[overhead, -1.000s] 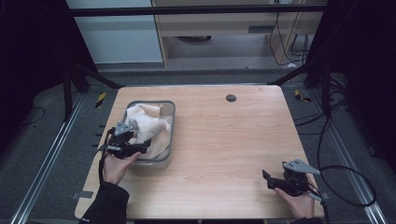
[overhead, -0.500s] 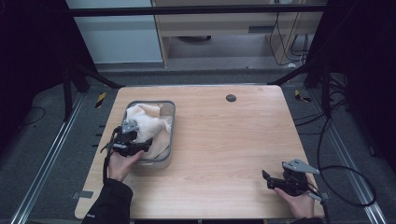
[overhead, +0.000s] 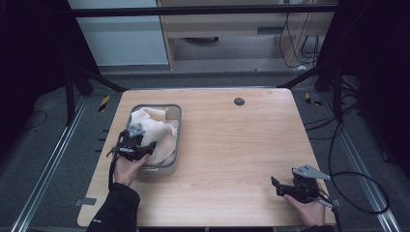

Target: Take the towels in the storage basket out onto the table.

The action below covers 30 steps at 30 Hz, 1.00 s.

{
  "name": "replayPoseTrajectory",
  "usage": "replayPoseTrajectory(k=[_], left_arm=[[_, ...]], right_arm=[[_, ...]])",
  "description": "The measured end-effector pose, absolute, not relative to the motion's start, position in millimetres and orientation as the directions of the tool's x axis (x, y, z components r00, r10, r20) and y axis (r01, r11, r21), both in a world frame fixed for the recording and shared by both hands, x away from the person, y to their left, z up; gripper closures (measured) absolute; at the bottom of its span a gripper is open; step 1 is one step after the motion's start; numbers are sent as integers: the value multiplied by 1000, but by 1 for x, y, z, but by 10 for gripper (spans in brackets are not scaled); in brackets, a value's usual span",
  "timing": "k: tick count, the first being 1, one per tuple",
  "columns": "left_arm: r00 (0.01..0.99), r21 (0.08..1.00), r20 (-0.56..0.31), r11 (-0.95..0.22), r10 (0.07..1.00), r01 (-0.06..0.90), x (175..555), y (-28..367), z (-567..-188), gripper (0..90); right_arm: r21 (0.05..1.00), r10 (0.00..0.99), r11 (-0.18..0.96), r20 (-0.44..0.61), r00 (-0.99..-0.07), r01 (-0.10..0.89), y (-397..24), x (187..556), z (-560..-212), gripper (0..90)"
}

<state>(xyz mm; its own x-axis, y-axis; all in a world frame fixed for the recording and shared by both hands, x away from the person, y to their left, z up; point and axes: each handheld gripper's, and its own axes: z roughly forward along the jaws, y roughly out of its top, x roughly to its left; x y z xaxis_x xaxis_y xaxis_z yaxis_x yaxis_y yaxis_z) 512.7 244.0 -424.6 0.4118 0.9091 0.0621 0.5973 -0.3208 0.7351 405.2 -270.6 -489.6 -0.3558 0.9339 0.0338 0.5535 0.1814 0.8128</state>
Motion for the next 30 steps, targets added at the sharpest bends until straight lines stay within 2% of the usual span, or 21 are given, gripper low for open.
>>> replayPoseTrajectory(k=[7, 30], left_arm=[[398, 749, 67, -309, 915, 586, 511, 245, -420, 629], [411, 838, 55, -266, 910, 476, 489, 249, -359, 643]], right_arm=[[812, 934, 182, 33, -355, 555, -271, 405, -490, 138], [813, 935, 183, 30, -354, 553, -271, 405, -490, 138]])
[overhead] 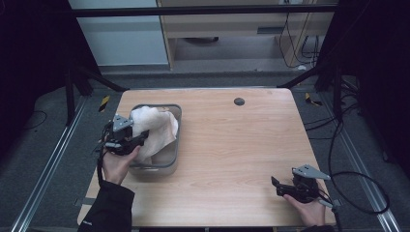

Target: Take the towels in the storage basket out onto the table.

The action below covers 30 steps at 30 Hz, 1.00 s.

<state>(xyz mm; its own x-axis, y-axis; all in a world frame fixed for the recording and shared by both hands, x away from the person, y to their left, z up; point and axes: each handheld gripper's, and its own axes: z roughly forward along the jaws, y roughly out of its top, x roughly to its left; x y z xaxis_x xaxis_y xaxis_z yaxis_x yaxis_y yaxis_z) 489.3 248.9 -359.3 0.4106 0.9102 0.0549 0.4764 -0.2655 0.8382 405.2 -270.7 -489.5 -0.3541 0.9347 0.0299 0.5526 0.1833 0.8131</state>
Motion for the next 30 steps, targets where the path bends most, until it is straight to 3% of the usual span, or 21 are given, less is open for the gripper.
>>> replayPoseTrajectory(k=[30], left_arm=[[443, 892, 61, -248, 894, 378, 470, 252, -297, 646]], right_arm=[[812, 936, 172, 42, -349, 558, -271, 404, -489, 138]])
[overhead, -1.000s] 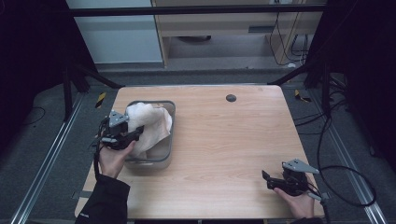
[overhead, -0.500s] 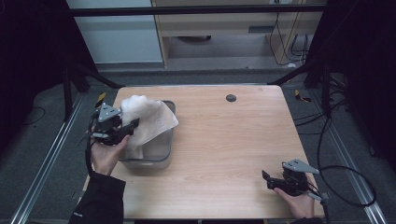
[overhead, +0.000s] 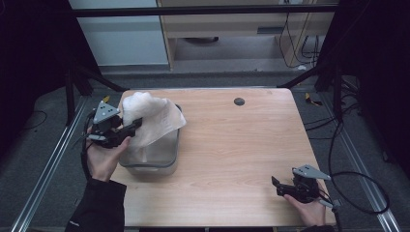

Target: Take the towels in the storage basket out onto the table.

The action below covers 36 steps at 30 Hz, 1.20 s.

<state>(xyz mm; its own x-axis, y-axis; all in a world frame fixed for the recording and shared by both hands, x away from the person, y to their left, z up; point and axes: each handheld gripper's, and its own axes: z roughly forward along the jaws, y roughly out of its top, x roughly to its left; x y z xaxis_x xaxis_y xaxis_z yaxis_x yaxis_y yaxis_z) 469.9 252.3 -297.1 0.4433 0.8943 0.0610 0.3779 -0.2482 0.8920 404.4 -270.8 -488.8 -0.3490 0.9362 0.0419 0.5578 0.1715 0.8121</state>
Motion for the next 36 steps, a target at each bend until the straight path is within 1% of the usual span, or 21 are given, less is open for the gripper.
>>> replayPoseTrajectory(k=[8, 15, 20, 36], left_arm=[[468, 895, 75, -266, 880, 357, 465, 242, -286, 646], [497, 900, 61, -263, 865, 348, 464, 233, -282, 646], [508, 899, 72, -276, 858, 339, 463, 225, -278, 646], [559, 898, 77, -301, 826, 322, 463, 200, -274, 646]], right_arm=[[813, 936, 170, 43, -348, 557, -271, 404, -489, 138], [814, 936, 176, 35, -349, 553, -271, 405, -489, 138], [815, 936, 174, 37, -349, 553, -271, 405, -489, 138], [816, 937, 168, 42, -347, 553, -272, 404, -489, 138]])
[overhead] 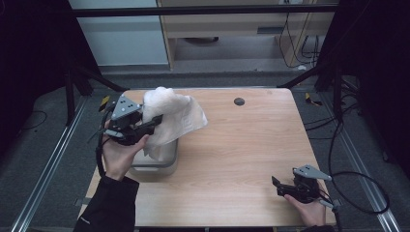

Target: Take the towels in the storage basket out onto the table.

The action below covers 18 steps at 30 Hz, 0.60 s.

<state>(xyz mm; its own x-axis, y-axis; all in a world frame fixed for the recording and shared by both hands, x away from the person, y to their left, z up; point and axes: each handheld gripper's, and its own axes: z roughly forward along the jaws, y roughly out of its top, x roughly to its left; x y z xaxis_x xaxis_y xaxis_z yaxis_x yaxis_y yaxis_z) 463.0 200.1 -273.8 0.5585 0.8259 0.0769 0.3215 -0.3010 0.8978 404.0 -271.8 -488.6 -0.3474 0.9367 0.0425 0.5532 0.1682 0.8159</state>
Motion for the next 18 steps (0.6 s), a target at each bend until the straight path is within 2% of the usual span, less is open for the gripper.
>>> replayPoseTrajectory(k=[18], left_arm=[[611, 898, 79, -323, 787, 300, 466, 167, -273, 646]], right_arm=[[816, 936, 165, 47, -348, 554, -272, 404, -488, 138]])
